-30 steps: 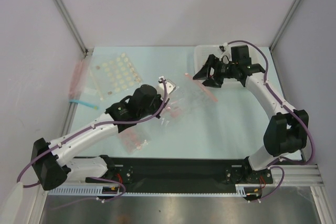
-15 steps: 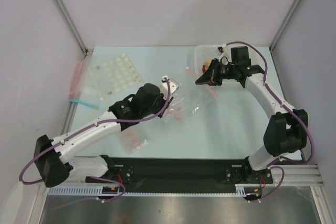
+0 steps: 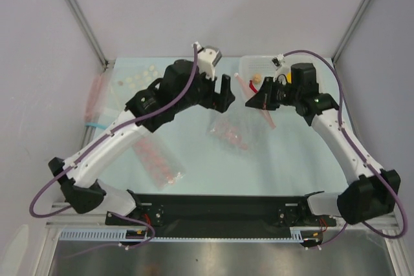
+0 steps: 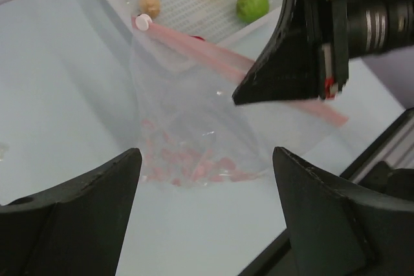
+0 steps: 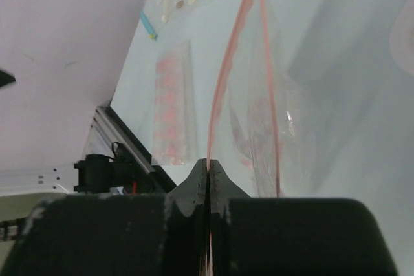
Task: Place the food in the zip-top bag and seal the zipper
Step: Pick up the zipper food storage bag at the center of the board.
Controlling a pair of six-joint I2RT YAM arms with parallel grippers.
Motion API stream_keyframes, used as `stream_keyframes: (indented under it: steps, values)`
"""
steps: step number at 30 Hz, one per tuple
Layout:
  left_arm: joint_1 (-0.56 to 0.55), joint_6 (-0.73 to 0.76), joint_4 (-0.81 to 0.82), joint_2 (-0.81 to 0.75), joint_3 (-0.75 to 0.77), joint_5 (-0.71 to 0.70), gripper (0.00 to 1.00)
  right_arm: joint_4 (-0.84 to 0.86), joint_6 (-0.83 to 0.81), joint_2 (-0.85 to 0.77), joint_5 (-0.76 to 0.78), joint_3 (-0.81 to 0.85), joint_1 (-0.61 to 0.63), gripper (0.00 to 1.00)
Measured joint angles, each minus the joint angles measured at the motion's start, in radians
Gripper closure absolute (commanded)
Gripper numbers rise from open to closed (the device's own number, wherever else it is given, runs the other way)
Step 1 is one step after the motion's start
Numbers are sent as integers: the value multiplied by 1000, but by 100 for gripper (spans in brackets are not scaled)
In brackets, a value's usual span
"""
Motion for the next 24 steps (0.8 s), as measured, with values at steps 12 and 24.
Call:
stream_keyframes:
  steps: [12, 24]
  values:
    - [18, -342, -193, 325, 382, 206, 21, 48, -133, -296, 245, -118, 96, 100]
    - [18, -484, -201, 357, 386, 248, 21, 45, -206, -341, 309, -143, 131, 100]
